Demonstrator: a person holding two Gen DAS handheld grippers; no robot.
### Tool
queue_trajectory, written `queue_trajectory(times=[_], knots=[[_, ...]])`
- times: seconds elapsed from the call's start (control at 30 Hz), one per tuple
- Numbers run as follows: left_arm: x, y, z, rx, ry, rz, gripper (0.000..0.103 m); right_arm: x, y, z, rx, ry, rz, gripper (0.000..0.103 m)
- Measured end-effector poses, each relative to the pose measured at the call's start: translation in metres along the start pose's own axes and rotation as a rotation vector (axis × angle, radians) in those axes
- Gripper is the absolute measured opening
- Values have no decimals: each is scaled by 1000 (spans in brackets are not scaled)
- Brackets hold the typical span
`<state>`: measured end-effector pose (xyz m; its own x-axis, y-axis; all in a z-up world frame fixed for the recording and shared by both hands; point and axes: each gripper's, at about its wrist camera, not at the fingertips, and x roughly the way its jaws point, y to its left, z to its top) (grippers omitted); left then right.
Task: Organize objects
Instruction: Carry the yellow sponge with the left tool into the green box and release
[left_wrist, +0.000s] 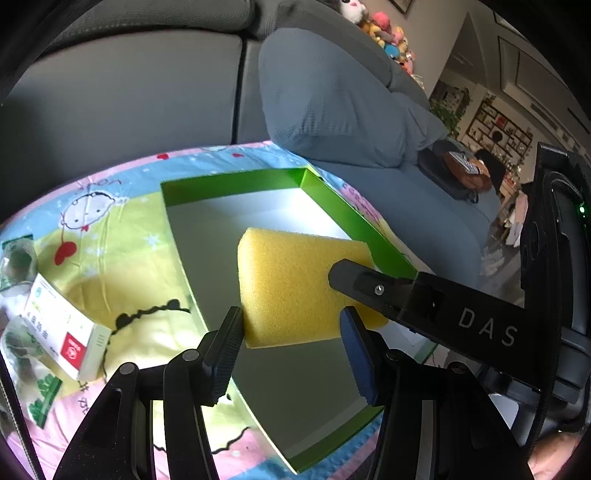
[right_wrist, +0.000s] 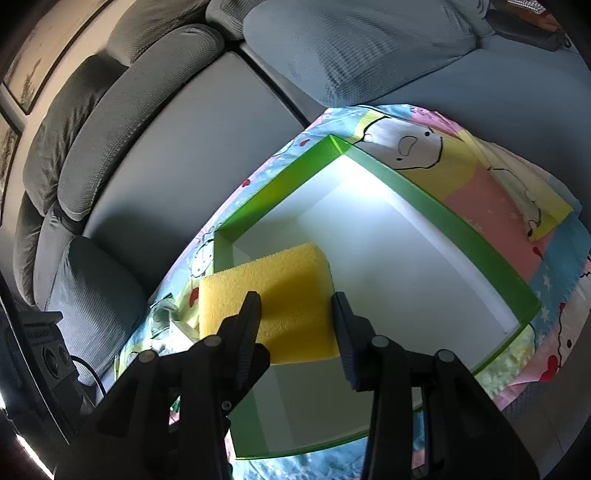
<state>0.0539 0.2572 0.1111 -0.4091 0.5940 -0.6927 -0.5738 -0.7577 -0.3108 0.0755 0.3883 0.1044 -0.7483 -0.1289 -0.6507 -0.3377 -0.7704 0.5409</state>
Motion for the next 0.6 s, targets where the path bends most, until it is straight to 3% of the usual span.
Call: queue_trajectory(times=[0.6], knots=[[8, 2, -8, -13, 55, -47, 55, 2, -10, 2, 14, 0, -80, 41]])
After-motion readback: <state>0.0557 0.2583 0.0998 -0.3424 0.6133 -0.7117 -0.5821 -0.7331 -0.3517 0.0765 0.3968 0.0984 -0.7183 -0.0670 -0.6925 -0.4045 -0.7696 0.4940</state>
